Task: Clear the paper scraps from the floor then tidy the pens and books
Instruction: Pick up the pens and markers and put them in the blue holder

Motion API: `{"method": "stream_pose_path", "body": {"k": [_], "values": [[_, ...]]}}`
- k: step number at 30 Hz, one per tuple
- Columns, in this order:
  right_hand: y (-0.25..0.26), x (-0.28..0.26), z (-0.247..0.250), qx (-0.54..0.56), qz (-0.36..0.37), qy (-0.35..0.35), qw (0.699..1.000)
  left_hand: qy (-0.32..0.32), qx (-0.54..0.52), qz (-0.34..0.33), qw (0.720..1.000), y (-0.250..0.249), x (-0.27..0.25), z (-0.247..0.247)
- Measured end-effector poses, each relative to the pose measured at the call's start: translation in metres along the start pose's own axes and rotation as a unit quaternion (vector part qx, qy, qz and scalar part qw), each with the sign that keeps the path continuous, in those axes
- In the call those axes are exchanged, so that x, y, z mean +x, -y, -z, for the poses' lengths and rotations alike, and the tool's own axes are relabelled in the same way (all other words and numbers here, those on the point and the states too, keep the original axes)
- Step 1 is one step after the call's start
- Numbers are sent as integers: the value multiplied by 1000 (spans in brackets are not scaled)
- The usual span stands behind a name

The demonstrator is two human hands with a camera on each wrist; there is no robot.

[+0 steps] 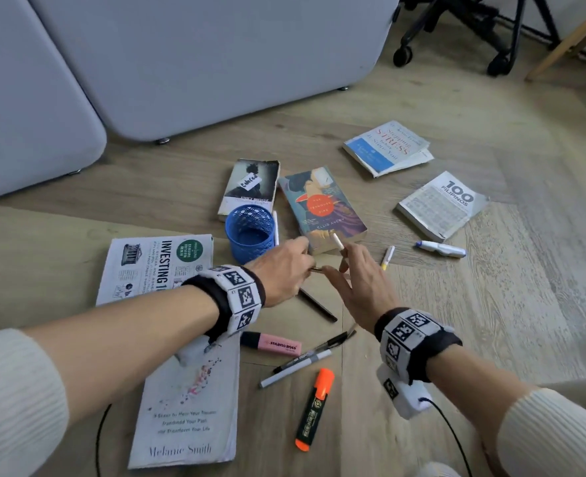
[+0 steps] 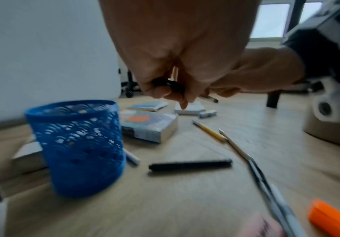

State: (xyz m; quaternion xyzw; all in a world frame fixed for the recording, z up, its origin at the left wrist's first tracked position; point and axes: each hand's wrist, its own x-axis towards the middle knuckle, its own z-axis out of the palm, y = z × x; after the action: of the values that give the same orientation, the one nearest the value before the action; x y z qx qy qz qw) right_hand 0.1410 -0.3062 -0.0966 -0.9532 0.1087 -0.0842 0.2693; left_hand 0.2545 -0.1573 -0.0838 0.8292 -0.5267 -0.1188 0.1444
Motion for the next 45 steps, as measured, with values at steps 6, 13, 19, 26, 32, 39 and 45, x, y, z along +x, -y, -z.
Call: {"method": "stream_pose_path", "body": {"k": [6, 13, 19, 26, 32, 39, 45], "values": [[8, 32, 7, 15, 23, 85, 996, -177, -22, 76, 981, 39, 2, 47], [12, 39, 10, 138, -75, 84, 984, -60, -90, 336, 935, 80, -13, 37], [39, 61, 19, 17, -80, 178, 981, -69, -61, 293, 952, 72, -14, 18], [60, 87, 14, -224, -11, 224, 948, -71, -52, 204, 975, 53, -9, 18], [49, 101, 5, 145, -140, 10, 979, -101, -88, 233, 963, 62, -17, 27], [3, 72, -59, -116, -39, 161, 979, -112, -110, 244, 957, 93, -41, 19], [3, 74, -85, -213, 27, 143, 966, -118, -130, 260, 950, 106, -49, 2]]}}
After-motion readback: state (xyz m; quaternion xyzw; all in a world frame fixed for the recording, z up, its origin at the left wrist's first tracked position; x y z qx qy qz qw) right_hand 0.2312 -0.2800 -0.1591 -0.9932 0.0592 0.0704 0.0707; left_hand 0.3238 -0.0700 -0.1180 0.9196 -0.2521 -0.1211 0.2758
